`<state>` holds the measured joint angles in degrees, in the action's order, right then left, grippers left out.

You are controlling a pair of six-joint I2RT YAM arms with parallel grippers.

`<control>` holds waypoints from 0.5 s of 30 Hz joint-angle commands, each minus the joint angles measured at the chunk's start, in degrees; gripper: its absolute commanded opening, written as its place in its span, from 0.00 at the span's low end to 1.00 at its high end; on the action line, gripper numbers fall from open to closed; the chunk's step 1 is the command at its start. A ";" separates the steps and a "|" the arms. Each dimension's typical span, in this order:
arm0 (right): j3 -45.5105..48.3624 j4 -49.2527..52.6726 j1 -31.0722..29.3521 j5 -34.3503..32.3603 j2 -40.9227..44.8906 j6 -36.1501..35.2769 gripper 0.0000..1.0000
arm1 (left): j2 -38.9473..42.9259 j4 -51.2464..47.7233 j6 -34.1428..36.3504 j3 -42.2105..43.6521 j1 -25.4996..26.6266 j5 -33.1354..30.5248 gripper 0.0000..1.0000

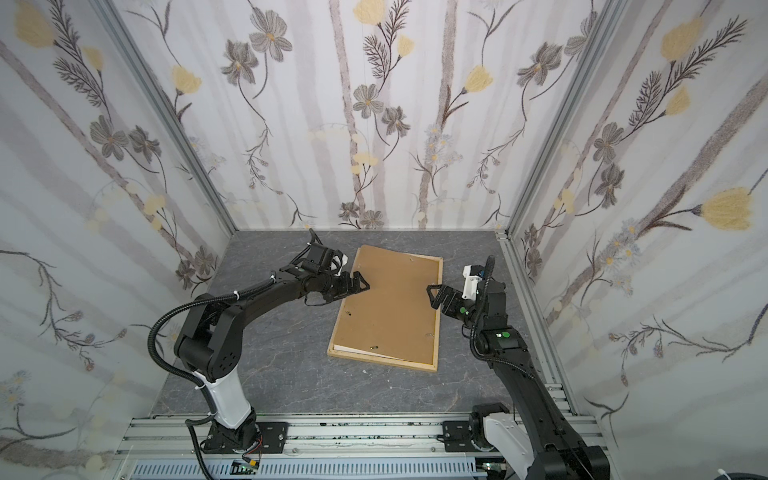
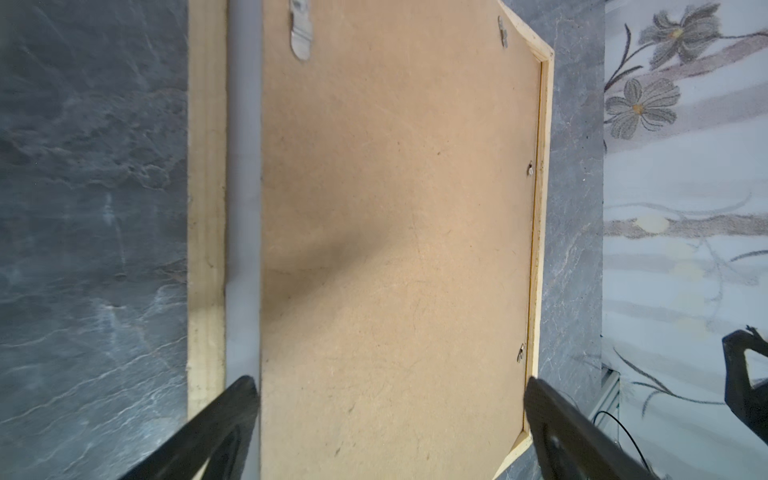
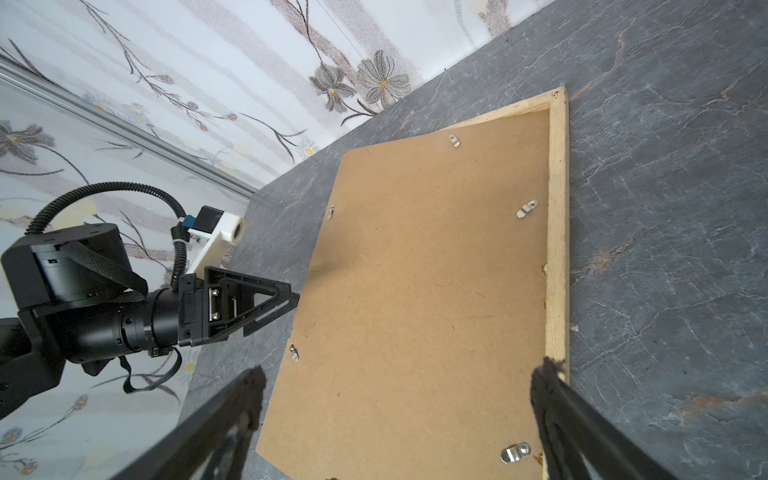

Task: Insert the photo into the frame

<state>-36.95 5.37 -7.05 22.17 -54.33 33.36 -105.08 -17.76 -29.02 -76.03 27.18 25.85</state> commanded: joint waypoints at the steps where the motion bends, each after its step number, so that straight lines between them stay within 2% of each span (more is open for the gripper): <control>1: -0.32 -0.80 0.02 -0.20 0.27 -0.50 1.00 | -0.55 -5.05 2.69 -2.92 0.18 -4.09 1.00; 8: -0.50 -0.80 0.01 0.05 0.27 -0.57 1.00 | -1.37 -7.73 4.07 -5.61 0.68 -6.37 1.00; 15: 0.85 -0.49 0.08 -2.02 -1.25 -0.92 1.00 | -2.90 -5.80 3.03 -3.87 -0.67 -9.37 1.00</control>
<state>-36.64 5.74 -7.03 22.11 -54.65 32.91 -106.89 -24.12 -25.80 -80.75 27.20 18.65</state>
